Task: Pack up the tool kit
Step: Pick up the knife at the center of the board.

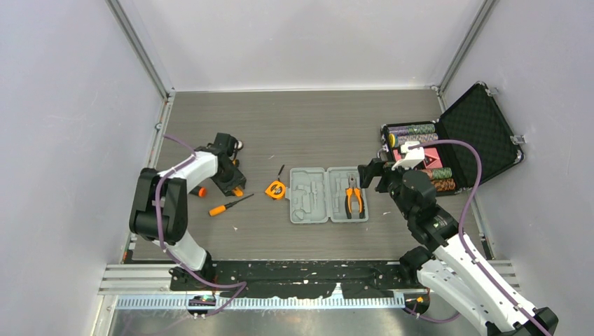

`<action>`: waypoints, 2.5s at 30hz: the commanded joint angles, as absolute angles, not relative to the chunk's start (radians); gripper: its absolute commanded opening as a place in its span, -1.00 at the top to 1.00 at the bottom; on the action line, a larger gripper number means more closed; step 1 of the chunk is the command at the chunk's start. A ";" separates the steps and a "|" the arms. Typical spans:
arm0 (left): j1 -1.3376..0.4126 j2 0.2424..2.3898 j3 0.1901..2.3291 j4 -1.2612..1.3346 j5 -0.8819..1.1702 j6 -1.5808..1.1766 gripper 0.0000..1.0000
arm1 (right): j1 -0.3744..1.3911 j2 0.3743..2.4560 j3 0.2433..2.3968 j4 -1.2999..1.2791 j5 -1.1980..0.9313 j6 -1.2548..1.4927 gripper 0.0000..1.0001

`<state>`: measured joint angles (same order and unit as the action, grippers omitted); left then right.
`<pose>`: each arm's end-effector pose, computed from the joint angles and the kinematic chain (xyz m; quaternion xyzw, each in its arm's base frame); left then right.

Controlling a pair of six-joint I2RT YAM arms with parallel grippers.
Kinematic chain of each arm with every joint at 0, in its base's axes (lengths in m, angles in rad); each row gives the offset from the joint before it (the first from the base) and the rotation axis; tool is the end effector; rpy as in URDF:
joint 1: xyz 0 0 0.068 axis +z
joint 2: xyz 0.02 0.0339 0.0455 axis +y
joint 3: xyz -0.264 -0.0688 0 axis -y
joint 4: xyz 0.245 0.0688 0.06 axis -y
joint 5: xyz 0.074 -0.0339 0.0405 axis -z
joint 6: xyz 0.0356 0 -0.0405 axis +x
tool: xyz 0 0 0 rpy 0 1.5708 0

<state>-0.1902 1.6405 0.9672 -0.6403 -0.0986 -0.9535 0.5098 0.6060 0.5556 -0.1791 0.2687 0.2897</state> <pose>0.2905 -0.0524 0.1652 -0.3748 0.9169 -0.0282 0.1342 0.1410 0.0680 0.2868 -0.0025 0.7808 0.1430 0.6082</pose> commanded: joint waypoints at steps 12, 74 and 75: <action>-0.362 1.627 0.953 -0.685 -0.015 -0.916 0.62 | 0.519 0.585 0.555 -0.127 0.297 0.280 -0.92; -0.465 1.273 1.040 -0.529 -0.078 -0.303 1.00 | 0.518 0.734 0.704 -0.243 0.079 0.253 -0.91; -0.492 1.250 1.044 -0.515 -0.075 -0.240 1.00 | 0.518 0.748 0.711 -0.246 0.060 0.253 -0.91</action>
